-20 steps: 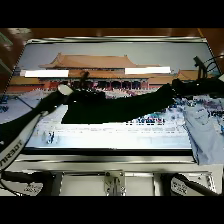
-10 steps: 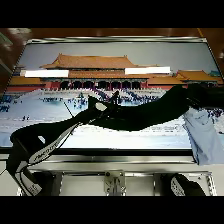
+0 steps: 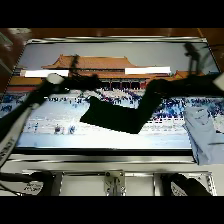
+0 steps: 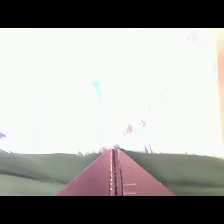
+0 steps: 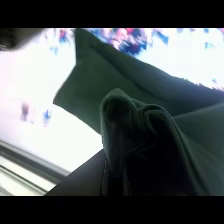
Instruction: Fold the shirts.
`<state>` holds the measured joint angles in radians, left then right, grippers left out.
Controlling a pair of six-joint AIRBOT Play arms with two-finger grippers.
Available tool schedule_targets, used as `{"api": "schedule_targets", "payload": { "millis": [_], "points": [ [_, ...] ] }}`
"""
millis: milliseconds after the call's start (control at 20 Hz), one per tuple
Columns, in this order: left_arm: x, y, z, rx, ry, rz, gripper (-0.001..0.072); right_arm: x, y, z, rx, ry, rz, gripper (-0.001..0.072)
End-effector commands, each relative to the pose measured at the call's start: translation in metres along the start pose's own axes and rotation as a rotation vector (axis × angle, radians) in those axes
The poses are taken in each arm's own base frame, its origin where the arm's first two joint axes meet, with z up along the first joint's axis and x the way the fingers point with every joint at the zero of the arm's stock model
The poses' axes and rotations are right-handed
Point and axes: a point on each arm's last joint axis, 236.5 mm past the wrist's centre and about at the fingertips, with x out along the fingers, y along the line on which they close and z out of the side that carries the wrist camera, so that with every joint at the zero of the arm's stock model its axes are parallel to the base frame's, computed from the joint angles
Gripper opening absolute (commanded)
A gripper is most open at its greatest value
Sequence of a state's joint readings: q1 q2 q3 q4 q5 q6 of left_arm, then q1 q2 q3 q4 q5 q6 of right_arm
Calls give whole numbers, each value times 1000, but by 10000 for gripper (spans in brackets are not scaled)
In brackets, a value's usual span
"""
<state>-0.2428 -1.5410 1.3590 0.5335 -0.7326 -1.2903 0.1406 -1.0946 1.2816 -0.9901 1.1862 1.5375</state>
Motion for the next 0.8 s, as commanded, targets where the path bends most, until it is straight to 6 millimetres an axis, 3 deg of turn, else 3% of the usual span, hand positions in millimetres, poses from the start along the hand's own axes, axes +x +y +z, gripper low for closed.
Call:
{"api": "schedule_targets", "payload": {
  "millis": [0, 100, 200, 250, 350, 400, 450, 550, 600, 750],
  "points": [
    [-132, 18, 81, 52, -213, 96, 39, 108, 60, 14, -66, -79, 100, 69],
    [-189, 12, 98, 70, -295, 114, 39, 177, 77, -7, -5, -49, 135, 70],
    [-232, 3, 102, 93, -347, 130, 39, 236, 82, -34, 106, -10, 160, 70],
    [-245, -2, 100, 103, -356, 133, 39, 259, 83, -44, 200, 7, 179, 70],
    [-258, -13, 95, 124, -359, 131, 39, 288, 91, -57, 300, 43, 224, 78],
    [-259, -17, 93, 131, -356, 126, 39, 295, 96, -58, 321, 56, 245, 81],
    [-258, -20, 91, 135, -351, 122, 39, 300, 101, -57, 347, 67, 264, 168],
    [-251, -19, 89, 133, -337, 116, 39, 300, 107, -51, 376, 66, 288, 498],
    [-248, -18, 88, 128, -329, 115, 39, 295, 107, -50, 367, 75, 295, 564],
    [-243, -9, 86, 117, -316, 124, 39, 264, 95, -61, 232, 211, 313, 563]
  ]
}}
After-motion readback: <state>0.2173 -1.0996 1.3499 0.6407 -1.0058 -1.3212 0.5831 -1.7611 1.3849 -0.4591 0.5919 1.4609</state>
